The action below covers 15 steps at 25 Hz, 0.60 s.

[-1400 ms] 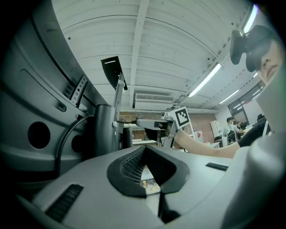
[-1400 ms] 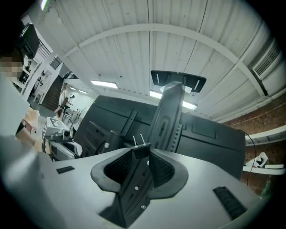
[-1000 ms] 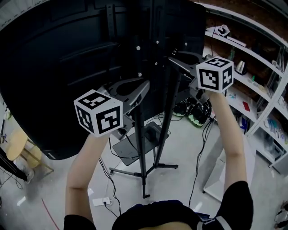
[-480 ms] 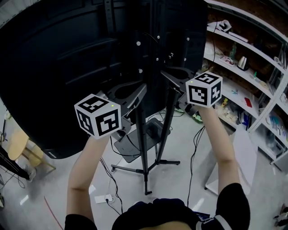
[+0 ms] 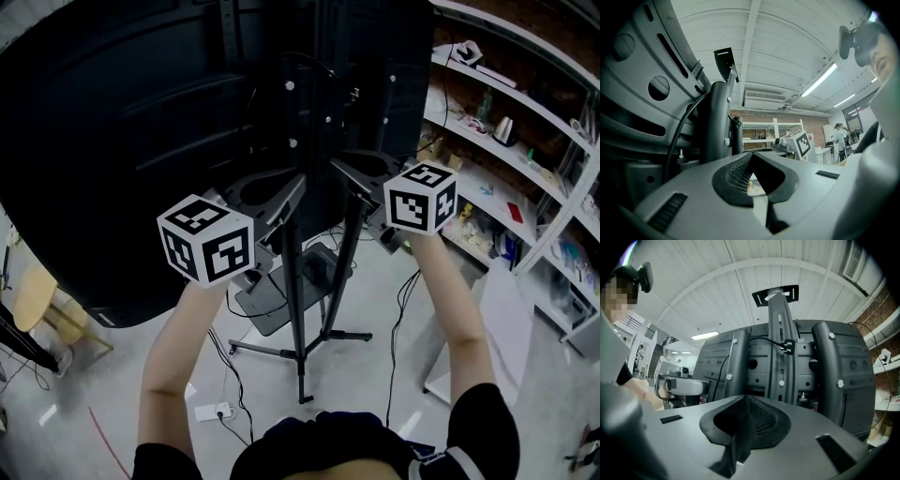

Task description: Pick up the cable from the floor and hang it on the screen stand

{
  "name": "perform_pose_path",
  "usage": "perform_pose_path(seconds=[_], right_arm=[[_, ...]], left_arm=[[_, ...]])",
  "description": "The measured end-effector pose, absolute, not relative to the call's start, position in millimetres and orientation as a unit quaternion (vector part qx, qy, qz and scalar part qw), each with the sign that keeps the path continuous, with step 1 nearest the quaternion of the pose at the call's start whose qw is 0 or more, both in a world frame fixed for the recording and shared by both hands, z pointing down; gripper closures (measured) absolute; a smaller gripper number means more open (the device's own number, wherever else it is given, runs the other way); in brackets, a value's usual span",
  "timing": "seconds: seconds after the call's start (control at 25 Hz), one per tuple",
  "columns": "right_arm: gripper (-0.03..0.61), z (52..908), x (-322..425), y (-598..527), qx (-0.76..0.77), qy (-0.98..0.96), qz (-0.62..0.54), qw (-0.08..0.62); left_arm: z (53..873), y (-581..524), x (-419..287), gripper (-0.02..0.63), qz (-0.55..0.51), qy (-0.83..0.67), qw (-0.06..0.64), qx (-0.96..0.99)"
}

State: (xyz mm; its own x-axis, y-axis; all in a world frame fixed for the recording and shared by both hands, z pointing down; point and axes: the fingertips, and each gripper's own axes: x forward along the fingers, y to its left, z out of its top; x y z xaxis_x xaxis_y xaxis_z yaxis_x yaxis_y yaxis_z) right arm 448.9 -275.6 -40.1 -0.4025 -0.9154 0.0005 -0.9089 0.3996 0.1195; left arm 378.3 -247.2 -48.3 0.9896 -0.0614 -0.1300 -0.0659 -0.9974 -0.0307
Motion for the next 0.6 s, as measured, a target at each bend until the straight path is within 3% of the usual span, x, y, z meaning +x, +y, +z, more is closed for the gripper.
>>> perform_pose_path(seconds=[0.28,0.6], right_arm=[[0.528,-20,441,-247,0.552,-0.833,-0.048,-0.008],[0.528,8,437,-215,0.595,-0.8,-0.081,-0.008]], left_arm=[[-24,-237,383,0.607,0.065,0.036,0.022,-0.997],[14,-224,391,0.607,0.063,0.053,0.025,-0.996]])
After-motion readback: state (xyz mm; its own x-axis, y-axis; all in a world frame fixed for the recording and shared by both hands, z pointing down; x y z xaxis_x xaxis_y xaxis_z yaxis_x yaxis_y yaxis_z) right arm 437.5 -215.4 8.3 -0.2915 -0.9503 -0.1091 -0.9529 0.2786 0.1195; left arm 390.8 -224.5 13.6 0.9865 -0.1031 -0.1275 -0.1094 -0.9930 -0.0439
